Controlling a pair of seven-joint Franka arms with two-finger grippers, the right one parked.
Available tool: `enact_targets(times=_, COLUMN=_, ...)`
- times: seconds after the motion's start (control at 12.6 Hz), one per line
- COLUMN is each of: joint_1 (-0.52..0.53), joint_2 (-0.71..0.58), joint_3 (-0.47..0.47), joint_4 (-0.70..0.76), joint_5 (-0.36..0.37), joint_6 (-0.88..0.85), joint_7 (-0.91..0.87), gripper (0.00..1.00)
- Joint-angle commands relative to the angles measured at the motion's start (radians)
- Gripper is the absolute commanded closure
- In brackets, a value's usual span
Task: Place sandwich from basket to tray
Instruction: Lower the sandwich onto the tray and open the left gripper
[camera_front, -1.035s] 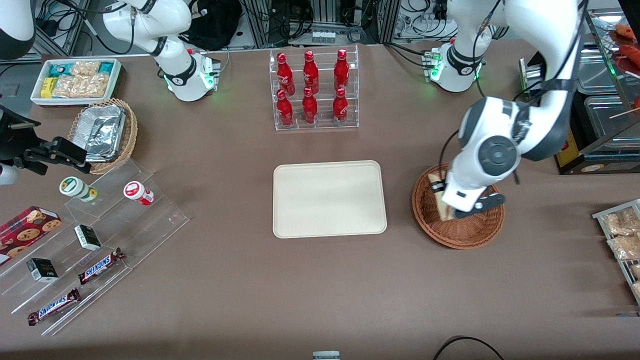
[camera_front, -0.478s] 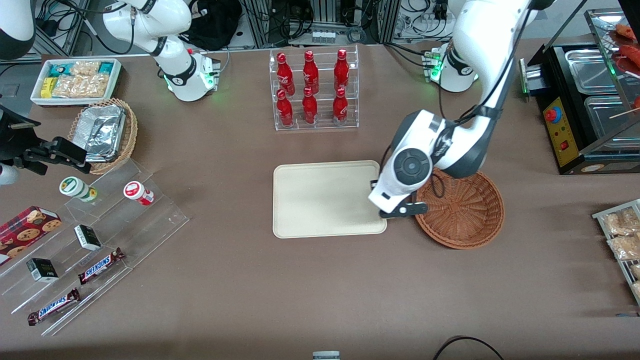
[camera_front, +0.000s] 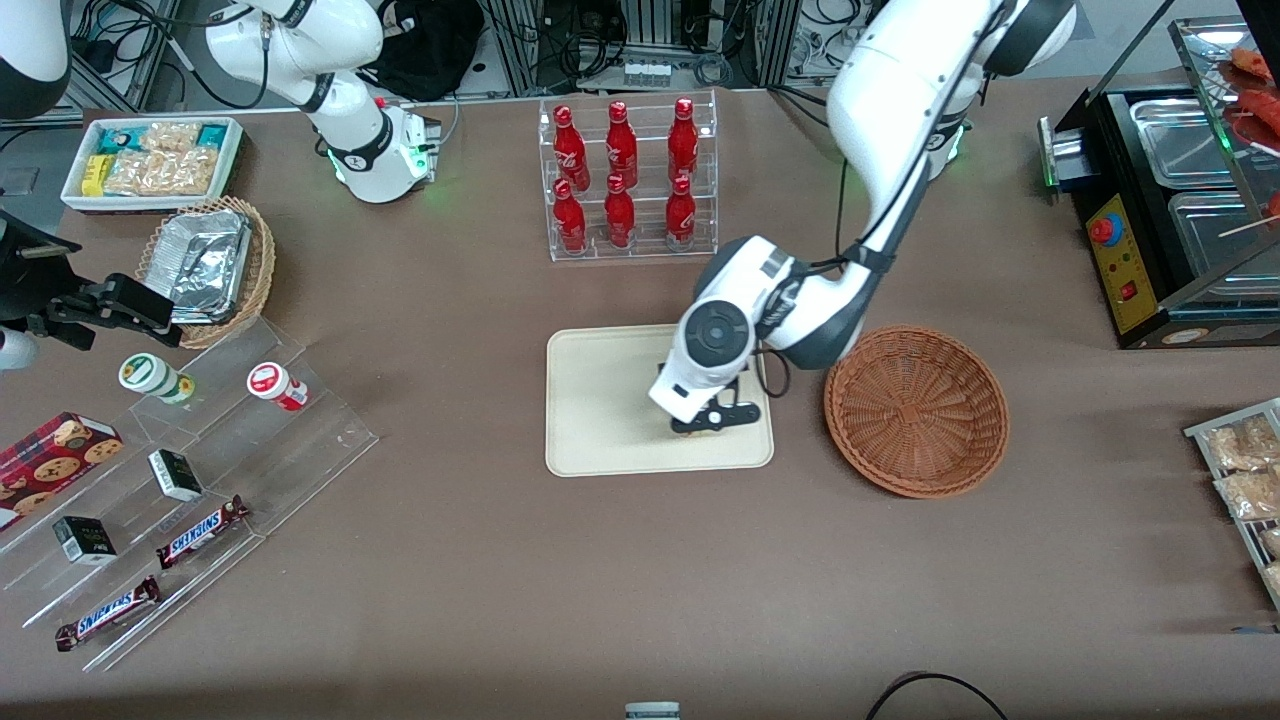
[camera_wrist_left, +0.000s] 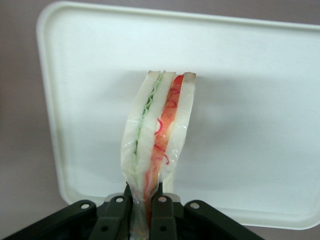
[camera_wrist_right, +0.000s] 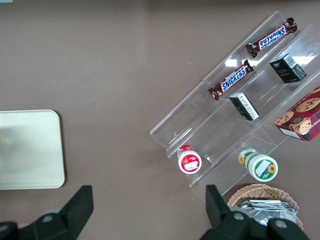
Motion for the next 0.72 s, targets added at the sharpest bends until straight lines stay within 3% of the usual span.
enact_targets(times=0.0, joint_1=-0.047, joint_2=0.07, joint_3=0.012, joint_4=0.115, joint_5=0.053, joint_6=-0.013, joint_7=-0.124, gripper=1.0)
enact_targets(times=0.24, joint_1=-0.087, joint_2=0.1, joint_3=0.012, joint_4=0.146, joint_5=0.162, joint_6=-0.009, joint_7=-0.283, gripper=1.0)
enact_targets(times=0.64, joint_1=-0.104, joint_2=0.15, joint_3=0.009, joint_4=0.223, joint_5=0.166, joint_6=-0.012, joint_7=-0.314, gripper=1.0)
